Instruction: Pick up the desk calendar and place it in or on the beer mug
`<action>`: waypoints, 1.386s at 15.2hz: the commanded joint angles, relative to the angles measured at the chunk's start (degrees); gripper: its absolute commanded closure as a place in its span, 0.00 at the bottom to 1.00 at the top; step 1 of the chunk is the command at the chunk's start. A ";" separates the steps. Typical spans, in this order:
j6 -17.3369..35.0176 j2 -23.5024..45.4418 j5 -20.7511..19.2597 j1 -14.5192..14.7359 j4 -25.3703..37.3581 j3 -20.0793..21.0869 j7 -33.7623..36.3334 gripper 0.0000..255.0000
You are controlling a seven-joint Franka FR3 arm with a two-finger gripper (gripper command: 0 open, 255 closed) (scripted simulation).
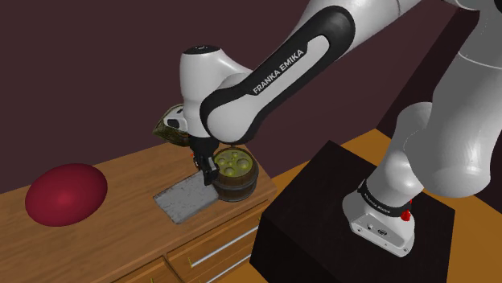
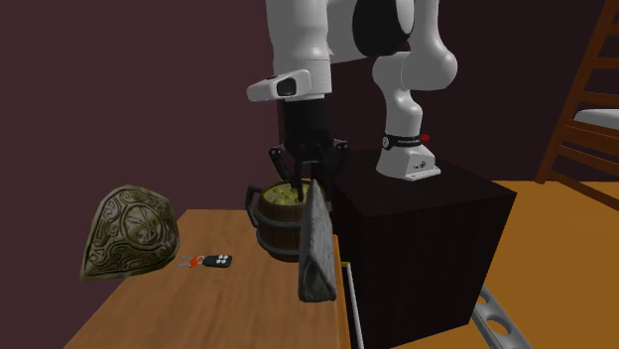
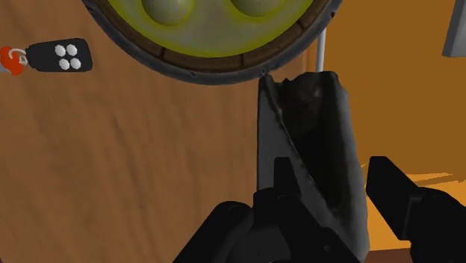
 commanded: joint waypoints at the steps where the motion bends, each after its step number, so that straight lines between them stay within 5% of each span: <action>1: -1.39 -1.37 0.08 -0.05 0.08 0.01 0.13 1.00; 21: -16.50 -10.32 0.01 -0.49 6.34 -0.30 1.52 1.00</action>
